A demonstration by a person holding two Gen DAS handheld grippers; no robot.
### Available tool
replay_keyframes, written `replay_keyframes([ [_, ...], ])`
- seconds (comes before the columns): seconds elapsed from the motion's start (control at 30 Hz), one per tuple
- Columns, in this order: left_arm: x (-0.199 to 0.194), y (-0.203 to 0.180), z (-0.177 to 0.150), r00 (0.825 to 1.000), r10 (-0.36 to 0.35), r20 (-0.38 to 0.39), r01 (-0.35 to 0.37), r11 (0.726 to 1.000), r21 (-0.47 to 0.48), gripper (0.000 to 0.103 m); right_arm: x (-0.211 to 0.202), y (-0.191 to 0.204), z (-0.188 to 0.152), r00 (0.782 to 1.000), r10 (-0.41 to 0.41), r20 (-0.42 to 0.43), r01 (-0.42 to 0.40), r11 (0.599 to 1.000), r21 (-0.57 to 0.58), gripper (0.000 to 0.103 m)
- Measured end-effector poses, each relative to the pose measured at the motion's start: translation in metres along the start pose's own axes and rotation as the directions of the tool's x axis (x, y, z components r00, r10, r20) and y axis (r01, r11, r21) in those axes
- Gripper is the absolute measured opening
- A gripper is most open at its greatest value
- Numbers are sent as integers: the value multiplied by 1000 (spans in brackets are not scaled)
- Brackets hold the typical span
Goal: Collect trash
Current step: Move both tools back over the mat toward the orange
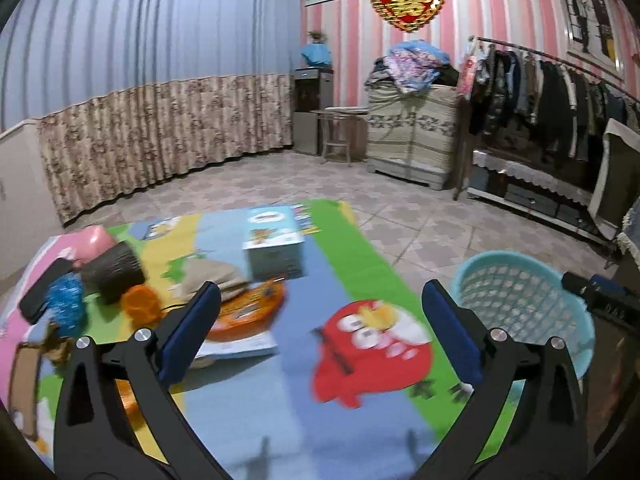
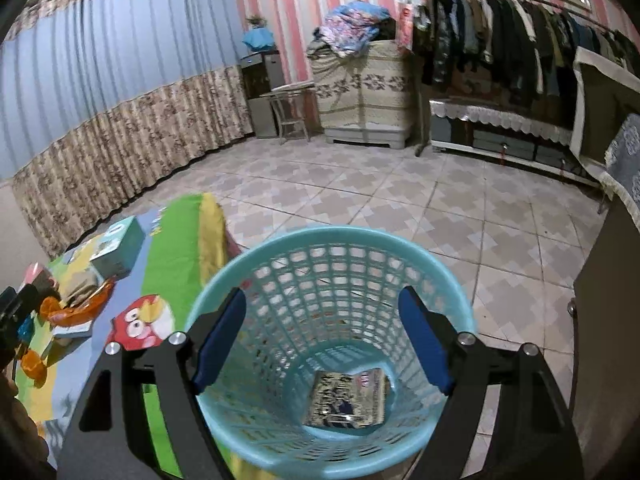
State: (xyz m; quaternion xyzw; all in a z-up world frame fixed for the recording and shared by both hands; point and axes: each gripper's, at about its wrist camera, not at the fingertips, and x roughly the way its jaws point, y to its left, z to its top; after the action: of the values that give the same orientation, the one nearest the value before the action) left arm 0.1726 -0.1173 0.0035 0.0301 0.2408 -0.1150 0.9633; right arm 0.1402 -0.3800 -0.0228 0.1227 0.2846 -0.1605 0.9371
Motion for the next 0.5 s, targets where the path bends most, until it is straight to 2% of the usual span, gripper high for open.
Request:
replay_keyframes([
  [0.2, -11, 55, -19, 995, 95, -20, -95, 995, -25, 97, -5, 41, -8, 999, 46, 2, -46, 996, -77, 78],
  [0.27, -13, 73, -27, 993, 117, -30, -118, 992, -37, 97, -5, 57, -13, 998, 60, -8, -60, 993, -103, 84],
  [0.5, -8, 142, -49, 977, 172, -128, -186, 977, -103, 97, -7, 104, -30, 995, 93, -26, -96, 979, -182, 86],
])
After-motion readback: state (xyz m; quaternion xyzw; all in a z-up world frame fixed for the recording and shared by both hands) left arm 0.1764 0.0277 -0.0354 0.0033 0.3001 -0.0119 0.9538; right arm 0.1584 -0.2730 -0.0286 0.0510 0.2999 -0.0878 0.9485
